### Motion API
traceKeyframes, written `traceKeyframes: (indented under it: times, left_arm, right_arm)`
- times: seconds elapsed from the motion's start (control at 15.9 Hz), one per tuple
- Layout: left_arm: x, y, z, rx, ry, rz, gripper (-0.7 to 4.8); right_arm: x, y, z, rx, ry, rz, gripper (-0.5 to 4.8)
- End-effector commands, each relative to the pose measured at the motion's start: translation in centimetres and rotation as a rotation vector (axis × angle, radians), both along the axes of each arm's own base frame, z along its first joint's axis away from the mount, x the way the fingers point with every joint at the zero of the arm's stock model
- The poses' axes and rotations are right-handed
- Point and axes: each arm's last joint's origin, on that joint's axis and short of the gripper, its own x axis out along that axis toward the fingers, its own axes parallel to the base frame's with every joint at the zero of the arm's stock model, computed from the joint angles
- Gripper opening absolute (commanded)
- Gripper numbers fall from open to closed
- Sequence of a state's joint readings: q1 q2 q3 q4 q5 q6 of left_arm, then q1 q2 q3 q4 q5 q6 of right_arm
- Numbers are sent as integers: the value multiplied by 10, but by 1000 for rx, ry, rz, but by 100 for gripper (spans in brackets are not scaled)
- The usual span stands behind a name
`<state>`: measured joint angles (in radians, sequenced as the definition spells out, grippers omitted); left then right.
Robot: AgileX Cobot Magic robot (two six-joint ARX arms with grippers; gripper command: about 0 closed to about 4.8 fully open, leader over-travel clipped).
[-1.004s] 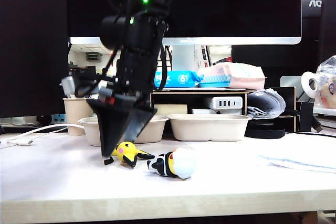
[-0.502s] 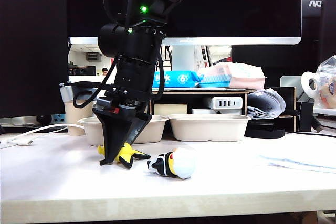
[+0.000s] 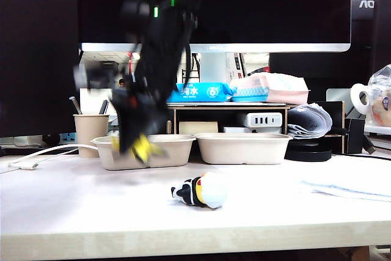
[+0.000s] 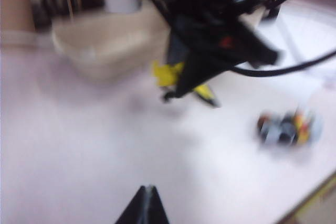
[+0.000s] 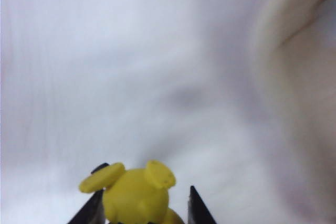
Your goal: Put the dolls with similar sizes into the same paper box, while dolls with different sizes go into separate paper boxes.
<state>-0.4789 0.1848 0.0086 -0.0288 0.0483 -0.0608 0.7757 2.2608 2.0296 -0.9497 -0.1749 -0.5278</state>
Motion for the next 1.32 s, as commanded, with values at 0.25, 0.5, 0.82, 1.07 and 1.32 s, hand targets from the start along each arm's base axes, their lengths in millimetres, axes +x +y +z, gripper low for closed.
traceKeyframes:
  times: [0.25,0.5,0.82,1.07,1.32]
  left_arm:
    - [1,17,12,-53,-127,160,-5]
    - [-2,19,16,-75,-181,163,-5]
    - [-2,19,16,-73,-175,163,-5]
    - [5,16,5,-21,-52,162,-5]
    - [11,10,-11,52,114,125,-5]
  right_arm:
    - [34,6,47,276,-270,-64,138]
    - [63,10,23,365,-347,-111,138]
    - [71,16,14,420,-365,-189,267]
    - [56,8,80,453,-345,-227,266]
    - [27,-20,96,191,-135,-245,266]
